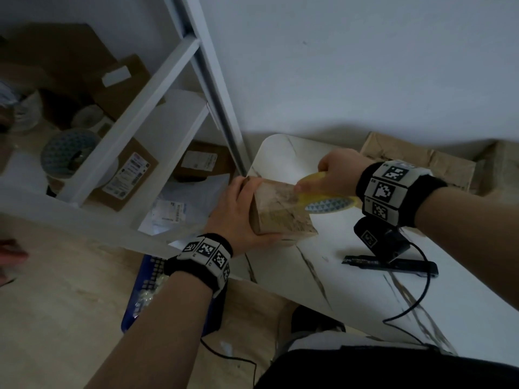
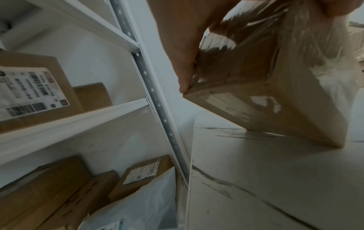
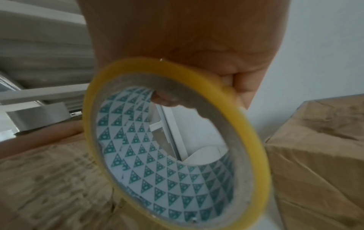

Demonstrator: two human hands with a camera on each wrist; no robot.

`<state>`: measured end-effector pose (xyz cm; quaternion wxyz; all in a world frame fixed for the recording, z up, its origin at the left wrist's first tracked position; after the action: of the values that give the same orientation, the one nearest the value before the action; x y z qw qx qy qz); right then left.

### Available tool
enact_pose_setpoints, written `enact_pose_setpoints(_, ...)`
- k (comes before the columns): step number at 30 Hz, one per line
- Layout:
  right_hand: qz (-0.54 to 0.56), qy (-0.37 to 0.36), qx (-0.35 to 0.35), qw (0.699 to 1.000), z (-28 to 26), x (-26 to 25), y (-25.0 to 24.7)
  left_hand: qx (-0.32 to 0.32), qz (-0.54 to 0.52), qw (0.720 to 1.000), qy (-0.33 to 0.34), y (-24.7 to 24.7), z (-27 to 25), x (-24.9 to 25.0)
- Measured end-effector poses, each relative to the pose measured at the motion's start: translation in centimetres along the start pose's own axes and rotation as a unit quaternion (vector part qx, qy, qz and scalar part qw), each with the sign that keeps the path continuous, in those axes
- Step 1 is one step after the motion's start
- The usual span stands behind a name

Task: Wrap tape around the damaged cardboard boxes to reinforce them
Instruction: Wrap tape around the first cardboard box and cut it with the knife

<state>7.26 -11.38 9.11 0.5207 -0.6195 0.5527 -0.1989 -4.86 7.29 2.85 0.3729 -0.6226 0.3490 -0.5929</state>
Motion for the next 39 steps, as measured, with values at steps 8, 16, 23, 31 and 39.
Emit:
enact_pose_setpoints(8,-0.017,0.0,-0.015,1.0,0.1,-0.8,0.2,0.004,0.009,1.0,0.005,0.1,-0.3,-0.5)
enact_pose_setpoints(16,0.085,-0.007,-0.044,0.995,0.2,-0.7,1.5,0.015,-0.044,0.998,-0.031,1.6,-2.2,-4.1)
enact_pose_setpoints(23,-0.007,-0.008,-0.02,1.0,-0.1,-1.6,1.4,0.03,-0.11,0.993,-0.033,1.8,-3.4,-4.5)
enact_pose_setpoints(31,-0.006,0.051,-0.069,0.996,0.3,-0.1,2.0,0.007,-0.105,0.994,-0.029,2.5,-3.1,-5.5)
enact_pose_setpoints(39,0.124,0.03,-0.064,0.99,0.5,-0.6,2.3,-0.026,-0.045,0.996,-0.072,2.5,-3.7,-6.4)
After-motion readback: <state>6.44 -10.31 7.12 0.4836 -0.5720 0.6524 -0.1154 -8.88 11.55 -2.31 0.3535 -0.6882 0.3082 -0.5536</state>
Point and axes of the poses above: each hand's wrist, its own z-axis towards the middle knuckle, its own y-axis out of the palm, x = y × z, the point moved 2 cm from there along z, towards the middle knuckle, and after that the axes turned 2 degrees about x, right-handed, at the moved point
